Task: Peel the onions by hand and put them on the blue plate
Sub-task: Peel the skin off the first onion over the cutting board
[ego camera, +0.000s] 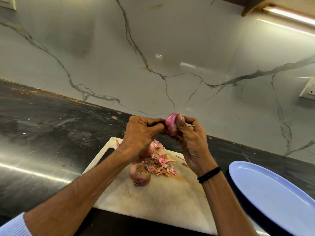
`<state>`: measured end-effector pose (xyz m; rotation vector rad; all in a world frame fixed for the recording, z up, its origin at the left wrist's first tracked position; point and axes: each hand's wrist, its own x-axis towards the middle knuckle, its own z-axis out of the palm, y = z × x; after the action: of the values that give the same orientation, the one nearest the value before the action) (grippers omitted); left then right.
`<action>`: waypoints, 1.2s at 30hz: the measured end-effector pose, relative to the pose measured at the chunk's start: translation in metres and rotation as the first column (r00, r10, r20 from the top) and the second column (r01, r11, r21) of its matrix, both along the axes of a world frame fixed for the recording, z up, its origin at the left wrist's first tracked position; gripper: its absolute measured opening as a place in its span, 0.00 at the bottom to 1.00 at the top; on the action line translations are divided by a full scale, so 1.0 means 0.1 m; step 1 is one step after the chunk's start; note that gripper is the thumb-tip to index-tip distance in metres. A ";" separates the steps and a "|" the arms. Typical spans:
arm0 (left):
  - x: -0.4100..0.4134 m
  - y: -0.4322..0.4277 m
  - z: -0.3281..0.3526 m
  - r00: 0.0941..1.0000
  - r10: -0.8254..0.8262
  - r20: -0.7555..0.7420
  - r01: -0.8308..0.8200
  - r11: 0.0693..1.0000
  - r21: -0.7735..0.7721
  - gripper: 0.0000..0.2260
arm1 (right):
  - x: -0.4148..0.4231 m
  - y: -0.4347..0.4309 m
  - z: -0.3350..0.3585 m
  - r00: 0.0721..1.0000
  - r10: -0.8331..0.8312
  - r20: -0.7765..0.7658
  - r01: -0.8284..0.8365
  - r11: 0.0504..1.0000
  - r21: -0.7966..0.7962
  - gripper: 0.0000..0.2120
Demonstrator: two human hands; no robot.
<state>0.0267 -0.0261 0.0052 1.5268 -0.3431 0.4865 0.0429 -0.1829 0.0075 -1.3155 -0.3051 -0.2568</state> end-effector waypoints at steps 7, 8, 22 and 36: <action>-0.03 -0.03 0.01 0.995 -0.101 -0.023 0.100 0.994 -0.038 0.07 | 0.02 -0.02 -0.01 0.999 -0.051 0.007 0.051 0.999 -0.017 0.27; -0.03 -0.04 0.01 0.994 -0.110 -0.023 0.109 0.993 -0.046 0.06 | 0.02 -0.02 -0.01 0.999 -0.054 0.009 0.054 0.998 -0.026 0.27; 0.02 -0.04 -0.03 1.000 0.010 -0.013 -0.010 1.000 0.004 0.10 | 0.09 0.00 -0.10 0.995 -0.089 0.038 0.093 0.988 -0.125 0.34; -0.01 -0.08 -0.03 0.999 -0.040 -0.011 0.039 0.998 -0.039 0.09 | 0.12 0.01 -0.09 0.992 -0.110 0.058 0.114 0.990 -0.085 0.32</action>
<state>0.0256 -0.0346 0.0023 1.4825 -0.3521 0.4503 0.0547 -0.1821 -0.0017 -1.4171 -0.2903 -0.3768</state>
